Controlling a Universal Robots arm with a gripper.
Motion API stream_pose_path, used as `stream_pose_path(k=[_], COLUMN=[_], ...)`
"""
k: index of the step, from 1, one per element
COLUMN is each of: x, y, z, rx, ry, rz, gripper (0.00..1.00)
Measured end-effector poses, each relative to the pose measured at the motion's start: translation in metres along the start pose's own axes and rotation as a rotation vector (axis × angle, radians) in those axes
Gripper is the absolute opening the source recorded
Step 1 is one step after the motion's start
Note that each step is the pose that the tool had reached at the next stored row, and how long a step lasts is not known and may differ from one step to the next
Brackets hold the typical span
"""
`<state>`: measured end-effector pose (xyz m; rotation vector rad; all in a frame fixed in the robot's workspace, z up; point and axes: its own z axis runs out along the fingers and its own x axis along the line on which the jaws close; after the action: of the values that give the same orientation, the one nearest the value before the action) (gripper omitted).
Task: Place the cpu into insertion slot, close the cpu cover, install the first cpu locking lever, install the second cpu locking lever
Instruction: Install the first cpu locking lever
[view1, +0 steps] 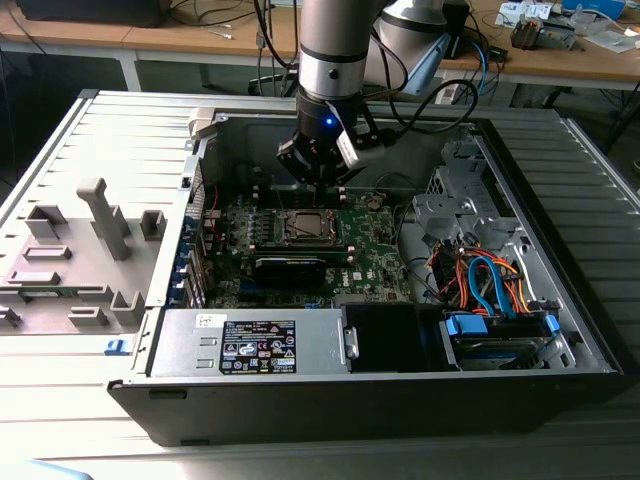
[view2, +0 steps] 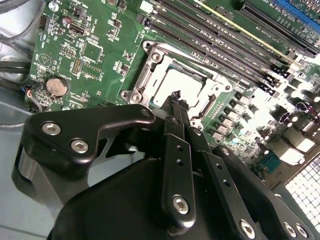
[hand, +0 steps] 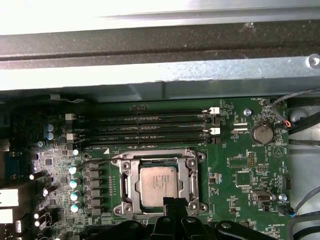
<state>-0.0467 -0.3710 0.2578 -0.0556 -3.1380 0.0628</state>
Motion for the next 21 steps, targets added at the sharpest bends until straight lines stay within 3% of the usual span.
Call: stream_pose_path(k=[21], x=[0.0000], y=[0.0000], z=[0.0000], rx=[0.0001], ry=[-0.0018], rz=[-0.044], gripper=[0.11])
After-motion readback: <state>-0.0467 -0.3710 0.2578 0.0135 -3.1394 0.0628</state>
